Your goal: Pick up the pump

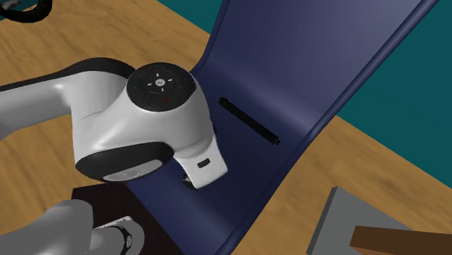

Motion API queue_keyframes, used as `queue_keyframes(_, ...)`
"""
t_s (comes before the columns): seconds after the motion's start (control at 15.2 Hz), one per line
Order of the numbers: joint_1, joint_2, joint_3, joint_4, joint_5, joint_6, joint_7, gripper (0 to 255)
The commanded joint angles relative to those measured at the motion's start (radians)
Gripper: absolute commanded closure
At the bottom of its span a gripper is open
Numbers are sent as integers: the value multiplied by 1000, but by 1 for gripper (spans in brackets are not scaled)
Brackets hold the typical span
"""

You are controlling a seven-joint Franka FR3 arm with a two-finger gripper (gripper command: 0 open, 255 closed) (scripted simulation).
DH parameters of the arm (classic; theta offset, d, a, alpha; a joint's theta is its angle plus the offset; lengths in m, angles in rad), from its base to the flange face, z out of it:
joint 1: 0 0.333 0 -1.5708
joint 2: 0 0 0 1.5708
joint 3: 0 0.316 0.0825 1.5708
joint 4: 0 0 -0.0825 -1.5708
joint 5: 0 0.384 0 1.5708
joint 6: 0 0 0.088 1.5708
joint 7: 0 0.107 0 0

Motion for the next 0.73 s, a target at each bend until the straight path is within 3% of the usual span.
queue_keyframes(0.0, -9, 57, 54, 24, -1, 38, 85, 0)
queue_keyframes(0.33, -42, 237, 184, 123, -54, 114, 303, 0)
queue_keyframes(0.66, -67, 463, 295, 265, -186, 158, 550, 0)
